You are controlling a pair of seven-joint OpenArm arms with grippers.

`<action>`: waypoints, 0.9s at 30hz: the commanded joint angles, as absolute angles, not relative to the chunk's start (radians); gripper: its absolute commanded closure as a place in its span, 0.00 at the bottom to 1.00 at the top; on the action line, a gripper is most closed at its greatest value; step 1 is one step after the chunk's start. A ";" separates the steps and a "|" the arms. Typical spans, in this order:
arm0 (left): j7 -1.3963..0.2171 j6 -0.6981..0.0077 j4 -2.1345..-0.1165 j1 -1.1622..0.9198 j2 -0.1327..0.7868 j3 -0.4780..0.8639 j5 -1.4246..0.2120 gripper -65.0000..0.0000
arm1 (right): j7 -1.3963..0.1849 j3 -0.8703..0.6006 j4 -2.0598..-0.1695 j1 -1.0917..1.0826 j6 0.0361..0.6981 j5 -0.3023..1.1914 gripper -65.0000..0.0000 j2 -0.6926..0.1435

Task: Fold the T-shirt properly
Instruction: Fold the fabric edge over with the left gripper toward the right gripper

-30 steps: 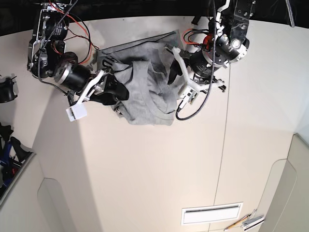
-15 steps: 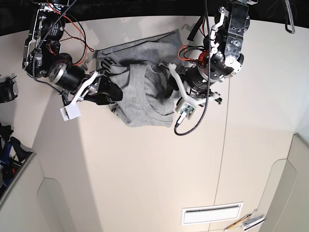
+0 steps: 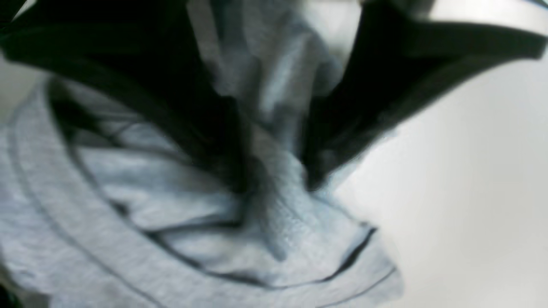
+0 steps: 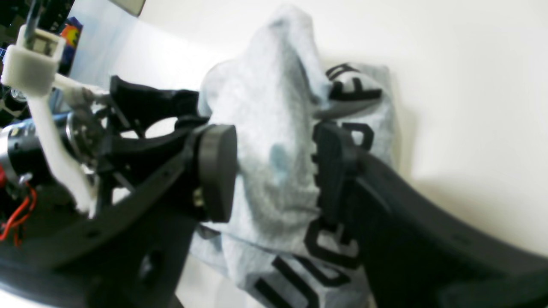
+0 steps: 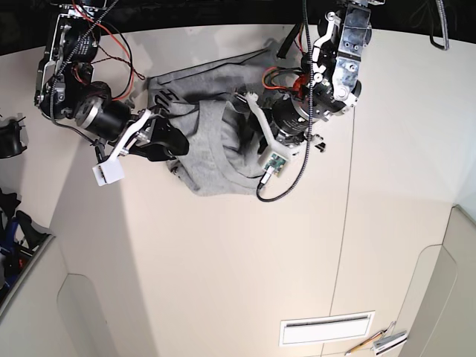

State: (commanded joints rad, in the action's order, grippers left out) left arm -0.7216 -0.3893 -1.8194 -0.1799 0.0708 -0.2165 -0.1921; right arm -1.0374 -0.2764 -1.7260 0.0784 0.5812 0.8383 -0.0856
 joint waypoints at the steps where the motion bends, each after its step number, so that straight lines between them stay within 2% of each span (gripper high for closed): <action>1: -0.722 -0.390 -1.819 -0.180 0.063 -0.216 -0.191 0.82 | -1.038 -0.276 -1.726 0.078 0.581 0.838 0.54 -0.086; 4: -0.731 -0.390 -1.820 -0.180 0.064 -0.216 -0.190 0.84 | -1.044 -0.276 -1.726 0.078 0.581 0.838 0.54 -0.086; 9: -0.869 -0.401 -1.909 -0.178 0.064 -0.216 -0.191 0.85 | -1.044 -0.276 -1.726 0.078 0.581 0.838 0.54 -0.086; 12: -0.888 -0.444 -1.999 -0.198 0.070 -0.216 -0.201 0.99 | -1.044 -0.276 -1.726 0.078 0.581 0.837 0.54 -0.086; 13: -0.888 -0.461 -2.020 -0.209 0.070 -0.216 -0.217 1.00 | -1.044 -0.276 -1.726 0.078 0.581 0.837 0.54 -0.086; 16: -0.888 -0.499 -2.033 -0.236 0.070 -0.216 -0.244 1.00 | -1.044 -0.276 -1.726 0.078 0.581 0.833 0.54 -0.086; 22: -0.955 -0.499 -2.083 -0.245 0.077 -0.216 -0.252 1.00 | -1.044 -0.276 -1.726 0.078 0.581 0.809 0.54 -0.086; 27: -0.955 -0.498 -2.135 -0.289 0.168 -0.216 -0.242 1.00 | -1.032 -0.276 -1.726 0.078 0.581 0.808 0.54 -0.086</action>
State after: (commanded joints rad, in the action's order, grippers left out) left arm -0.9550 -0.4980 -2.1353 -0.2893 0.1684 -0.2157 -0.2420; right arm -1.0317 -0.2764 -1.7260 0.0780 0.5812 0.8082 -0.0860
